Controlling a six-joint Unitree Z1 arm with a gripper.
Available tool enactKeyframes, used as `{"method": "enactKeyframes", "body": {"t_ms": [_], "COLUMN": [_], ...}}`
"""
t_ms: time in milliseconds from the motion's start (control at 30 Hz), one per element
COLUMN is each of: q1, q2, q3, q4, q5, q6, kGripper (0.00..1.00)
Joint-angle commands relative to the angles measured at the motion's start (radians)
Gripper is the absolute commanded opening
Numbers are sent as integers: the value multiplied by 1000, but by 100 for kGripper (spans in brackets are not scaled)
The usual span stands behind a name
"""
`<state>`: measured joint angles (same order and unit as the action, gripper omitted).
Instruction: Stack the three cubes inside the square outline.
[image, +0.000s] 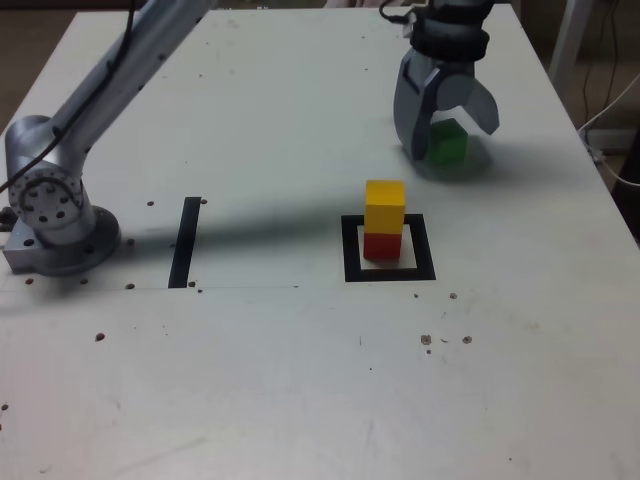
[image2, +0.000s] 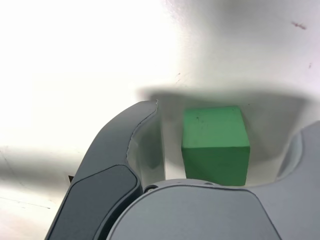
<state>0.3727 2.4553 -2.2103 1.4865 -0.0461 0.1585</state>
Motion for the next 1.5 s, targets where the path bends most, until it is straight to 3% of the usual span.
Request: {"method": "enactKeyframes", "body": {"t_ms": [0, 100, 167, 933, 1167, 1467], "q1": [-6, -10, -12, -22, -51, -120], "q2": [7, 10, 11, -8, -115, -315], "q3": [-14, -24, -27, -20, 44, 200], "q4": [-2, -13, -17, -7, 5, 47], "q5": [-1, -1, -2, 2, 32, -1], "q6": [10, 25, 32, 38, 38, 51], "kGripper": [52, 34, 30, 30, 30, 30]}}
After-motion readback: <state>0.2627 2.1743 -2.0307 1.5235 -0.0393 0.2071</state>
